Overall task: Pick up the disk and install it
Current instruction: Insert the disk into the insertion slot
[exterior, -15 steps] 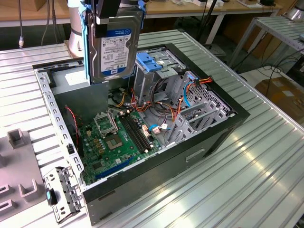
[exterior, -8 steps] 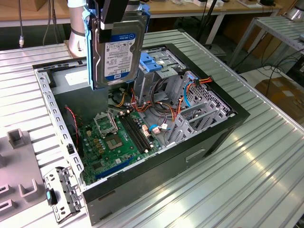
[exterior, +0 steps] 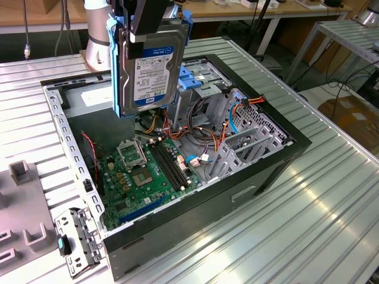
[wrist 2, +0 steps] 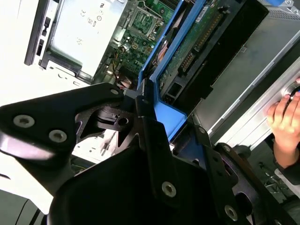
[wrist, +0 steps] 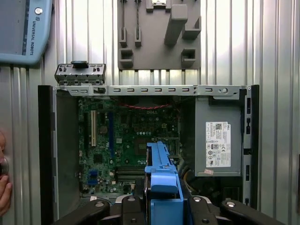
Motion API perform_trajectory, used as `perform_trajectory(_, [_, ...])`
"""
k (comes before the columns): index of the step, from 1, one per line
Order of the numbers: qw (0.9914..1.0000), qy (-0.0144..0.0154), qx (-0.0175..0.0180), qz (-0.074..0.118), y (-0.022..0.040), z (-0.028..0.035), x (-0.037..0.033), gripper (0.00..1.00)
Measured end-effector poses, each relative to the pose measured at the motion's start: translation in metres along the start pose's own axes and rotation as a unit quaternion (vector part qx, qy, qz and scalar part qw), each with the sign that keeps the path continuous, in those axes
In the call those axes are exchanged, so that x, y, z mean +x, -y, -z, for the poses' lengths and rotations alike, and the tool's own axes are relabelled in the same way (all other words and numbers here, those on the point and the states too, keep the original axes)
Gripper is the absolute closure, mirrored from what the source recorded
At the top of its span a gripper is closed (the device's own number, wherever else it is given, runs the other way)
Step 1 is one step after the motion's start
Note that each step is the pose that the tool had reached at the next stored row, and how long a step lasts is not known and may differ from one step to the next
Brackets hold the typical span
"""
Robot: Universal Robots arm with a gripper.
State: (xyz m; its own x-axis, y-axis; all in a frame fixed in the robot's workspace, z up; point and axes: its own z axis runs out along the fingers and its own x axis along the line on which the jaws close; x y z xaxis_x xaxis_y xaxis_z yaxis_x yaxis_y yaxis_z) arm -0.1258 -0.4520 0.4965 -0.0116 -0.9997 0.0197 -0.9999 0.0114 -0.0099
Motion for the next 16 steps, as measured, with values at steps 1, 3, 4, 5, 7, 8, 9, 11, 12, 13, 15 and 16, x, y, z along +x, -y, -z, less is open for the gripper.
perform_trajectory(1, [1.00000,0.0000,0.0000,0.000,0.0000,0.0000,0.0001,0.63])
perform_trajectory(3, [1.00000,0.0000,0.0000,0.000,0.0000,0.0000,0.0002,0.63])
perform_trajectory(4, [1.00000,0.0000,0.0000,0.000,0.0000,0.0000,0.0002,0.63])
perform_trajectory(5, [1.00000,0.0000,0.0000,0.000,0.0000,0.0000,0.0002,0.63])
perform_trajectory(7, [1.00000,0.0000,0.0000,0.000,0.0000,0.0000,0.0003,0.63])
perform_trajectory(8, [1.00000,0.0000,0.0000,0.000,0.0000,0.0000,0.0004,0.63])
perform_trajectory(9, [1.00000,0.0000,0.0000,0.000,0.0000,0.0000,0.0007,0.63])
perform_trajectory(11, [1.00000,0.0000,0.0000,0.000,0.0000,0.0000,0.0015,0.63])
perform_trajectory(12, [1.00000,0.0000,0.0000,0.000,0.0000,0.0000,0.0020,0.63])
perform_trajectory(13, [1.00000,0.0001,0.0000,0.000,0.0000,-0.0001,0.0024,0.63])
perform_trajectory(15, [1.00000,0.0000,0.0000,0.000,0.0000,-0.0001,0.0044,0.63])
perform_trajectory(16, [1.00000,0.0000,0.0000,0.000,0.0000,-0.0001,0.0055,0.63])
